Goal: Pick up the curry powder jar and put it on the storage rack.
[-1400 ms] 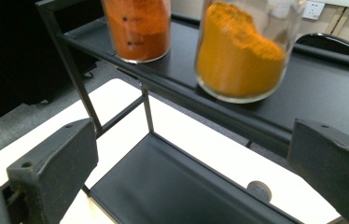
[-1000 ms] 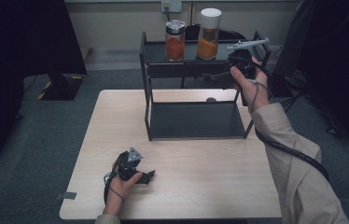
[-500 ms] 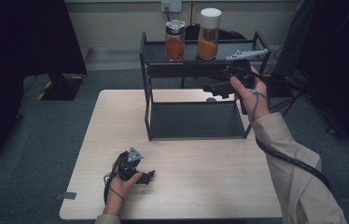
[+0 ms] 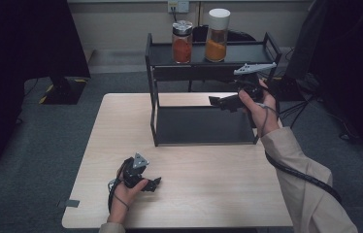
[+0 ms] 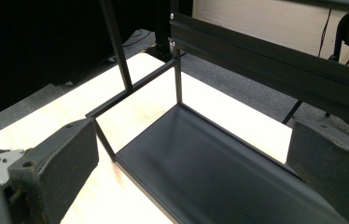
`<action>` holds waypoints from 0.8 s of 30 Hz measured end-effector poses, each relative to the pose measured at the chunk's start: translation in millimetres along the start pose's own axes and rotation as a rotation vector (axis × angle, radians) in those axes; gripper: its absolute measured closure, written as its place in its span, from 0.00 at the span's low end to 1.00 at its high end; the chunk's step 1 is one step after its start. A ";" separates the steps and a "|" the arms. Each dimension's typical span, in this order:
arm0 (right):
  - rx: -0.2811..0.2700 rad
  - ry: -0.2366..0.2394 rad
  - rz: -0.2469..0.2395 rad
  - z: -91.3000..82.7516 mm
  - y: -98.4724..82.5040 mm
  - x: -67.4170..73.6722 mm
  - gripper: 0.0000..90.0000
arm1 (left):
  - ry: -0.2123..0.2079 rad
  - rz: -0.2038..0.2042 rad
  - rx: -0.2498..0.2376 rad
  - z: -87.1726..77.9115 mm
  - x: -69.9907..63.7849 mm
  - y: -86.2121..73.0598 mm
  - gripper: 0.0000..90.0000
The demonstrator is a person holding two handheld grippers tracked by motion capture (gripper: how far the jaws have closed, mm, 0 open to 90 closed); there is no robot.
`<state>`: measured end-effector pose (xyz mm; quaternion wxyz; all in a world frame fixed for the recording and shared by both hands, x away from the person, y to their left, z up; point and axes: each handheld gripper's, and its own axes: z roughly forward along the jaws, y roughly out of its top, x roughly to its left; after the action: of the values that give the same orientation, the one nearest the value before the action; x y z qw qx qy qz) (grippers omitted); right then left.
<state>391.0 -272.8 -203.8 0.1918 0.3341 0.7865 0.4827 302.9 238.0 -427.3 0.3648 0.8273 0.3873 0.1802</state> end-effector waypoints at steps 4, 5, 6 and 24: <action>-0.001 0.004 0.000 0.1 -3.9 0.0 0.01 | 0.000 0.000 0.000 0.0 0.0 0.0 0.00; -0.003 0.010 0.004 0.1 -7.1 -0.2 0.01 | 0.000 0.000 0.000 0.0 0.0 0.0 0.00; -0.002 0.011 0.004 0.3 -8.6 0.1 0.01 | 0.000 0.000 -0.001 0.0 0.0 -0.1 0.00; 0.025 0.030 0.015 4.4 -37.0 -2.0 0.01 | 0.000 -0.001 -0.001 0.1 -0.1 -0.2 0.00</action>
<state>382.5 -282.9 -238.7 0.1720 0.3351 0.7926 0.4794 302.8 238.0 -427.4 0.3652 0.8270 0.3876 0.1801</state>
